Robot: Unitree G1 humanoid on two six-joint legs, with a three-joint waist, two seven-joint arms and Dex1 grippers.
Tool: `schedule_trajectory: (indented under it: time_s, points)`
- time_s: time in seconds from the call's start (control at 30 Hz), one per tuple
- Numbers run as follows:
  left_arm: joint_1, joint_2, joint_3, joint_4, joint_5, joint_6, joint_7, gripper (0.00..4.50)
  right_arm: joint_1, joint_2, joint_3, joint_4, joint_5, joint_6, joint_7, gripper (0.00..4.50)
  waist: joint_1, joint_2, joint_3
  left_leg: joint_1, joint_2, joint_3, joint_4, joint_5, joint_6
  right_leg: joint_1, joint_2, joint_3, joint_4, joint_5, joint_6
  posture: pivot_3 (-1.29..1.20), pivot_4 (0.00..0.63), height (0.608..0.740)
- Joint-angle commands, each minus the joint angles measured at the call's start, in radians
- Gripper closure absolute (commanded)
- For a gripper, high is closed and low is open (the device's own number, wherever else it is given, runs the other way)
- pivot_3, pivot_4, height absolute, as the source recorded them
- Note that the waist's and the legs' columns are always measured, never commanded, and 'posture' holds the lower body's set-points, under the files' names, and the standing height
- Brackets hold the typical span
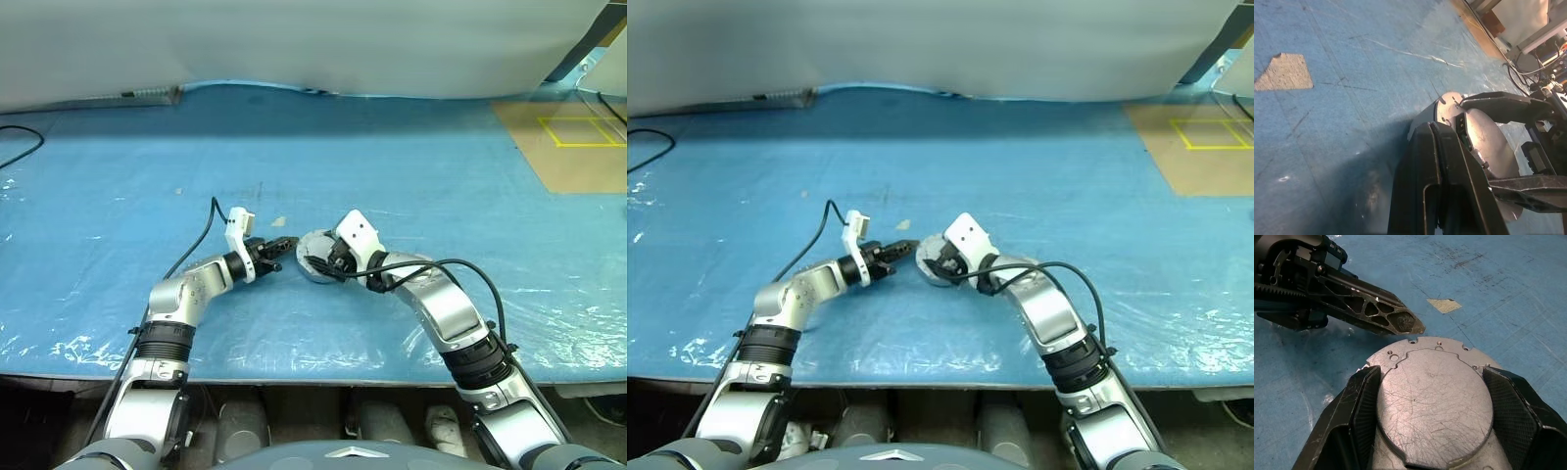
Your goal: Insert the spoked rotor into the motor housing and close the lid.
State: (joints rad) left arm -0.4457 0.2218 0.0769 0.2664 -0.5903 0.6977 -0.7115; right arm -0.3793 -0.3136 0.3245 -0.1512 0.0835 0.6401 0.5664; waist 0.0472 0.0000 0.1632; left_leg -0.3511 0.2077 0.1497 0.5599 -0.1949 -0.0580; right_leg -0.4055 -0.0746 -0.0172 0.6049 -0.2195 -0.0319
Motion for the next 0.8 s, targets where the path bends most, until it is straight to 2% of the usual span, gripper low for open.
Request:
schedule_trajectory:
  time_s: [0.03,0.27,0.8]
  points:
    - [-0.009,-0.001,0.015,-0.058,-0.027,0.005,-0.019,4.50,0.039,-0.010,0.028,0.055,-0.016,0.041,0.002,1.52,0.000,0.000,0.000,0.000,0.000,0.000,0.000,0.000,0.000,0.000,0.000,0.000,0.000,0.000,0.000,0.00,0.150,0.740]
    - [0.005,0.005,0.016,-0.099,-0.049,0.040,-0.033,4.50,0.036,-0.008,0.028,0.060,-0.017,0.040,0.002,1.52,0.000,0.000,0.000,0.000,0.000,0.000,-0.001,0.000,0.000,0.000,0.000,0.000,-0.001,-0.004,0.006,0.00,0.150,0.740]
    - [0.036,0.045,-0.106,-0.153,0.011,0.149,-0.023,4.50,0.034,-0.009,0.032,0.070,-0.025,0.009,0.004,1.52,-0.002,0.000,0.000,0.001,-0.001,0.000,-0.005,0.000,0.000,0.000,0.000,0.001,-0.002,-0.005,0.008,0.00,0.150,0.740]
